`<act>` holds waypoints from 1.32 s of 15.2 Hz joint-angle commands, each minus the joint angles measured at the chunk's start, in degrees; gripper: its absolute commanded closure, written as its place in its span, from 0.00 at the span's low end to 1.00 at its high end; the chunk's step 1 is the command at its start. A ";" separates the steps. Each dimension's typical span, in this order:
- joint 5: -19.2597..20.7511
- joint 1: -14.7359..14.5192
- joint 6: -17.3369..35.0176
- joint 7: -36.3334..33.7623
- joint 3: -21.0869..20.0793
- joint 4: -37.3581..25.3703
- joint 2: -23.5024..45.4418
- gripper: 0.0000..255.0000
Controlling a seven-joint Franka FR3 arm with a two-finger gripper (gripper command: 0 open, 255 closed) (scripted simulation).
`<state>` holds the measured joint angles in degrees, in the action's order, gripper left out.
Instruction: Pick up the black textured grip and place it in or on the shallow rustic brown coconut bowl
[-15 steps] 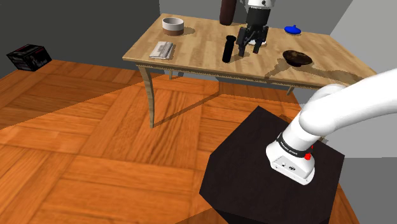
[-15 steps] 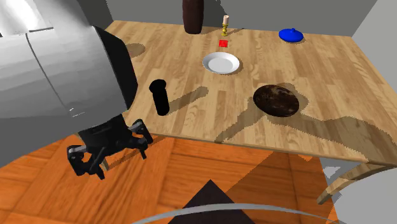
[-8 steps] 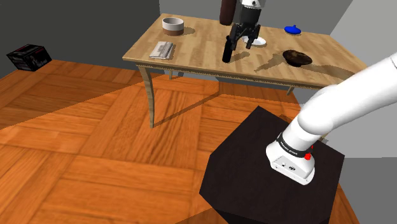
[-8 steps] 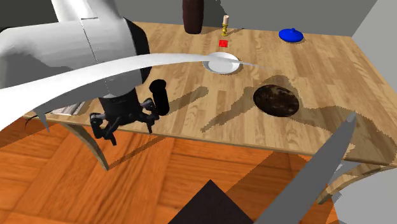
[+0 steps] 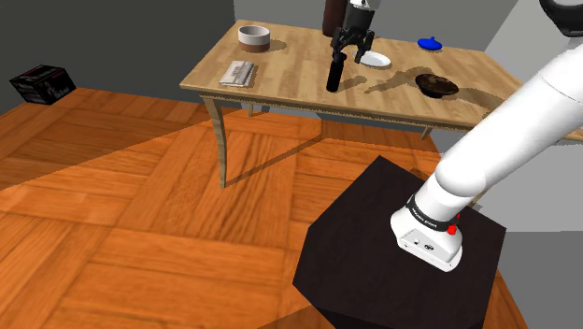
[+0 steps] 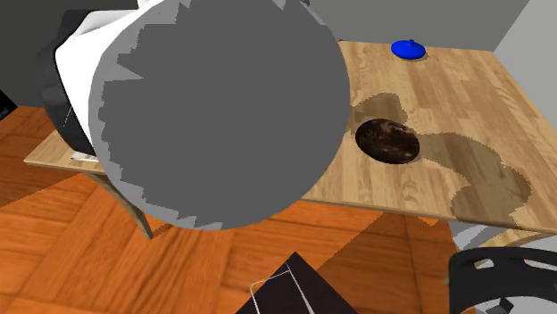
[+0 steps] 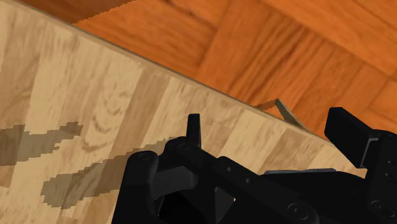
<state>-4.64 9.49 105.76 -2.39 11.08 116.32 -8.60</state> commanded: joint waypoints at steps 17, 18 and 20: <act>-6.40 3.86 8.63 3.34 3.99 -11.56 17.64 0.00; -6.40 3.86 8.63 3.34 3.99 -11.57 17.65 0.00; -6.41 3.86 8.63 3.34 3.99 -11.57 17.66 0.00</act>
<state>-11.03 13.35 114.31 0.94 15.08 104.73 9.02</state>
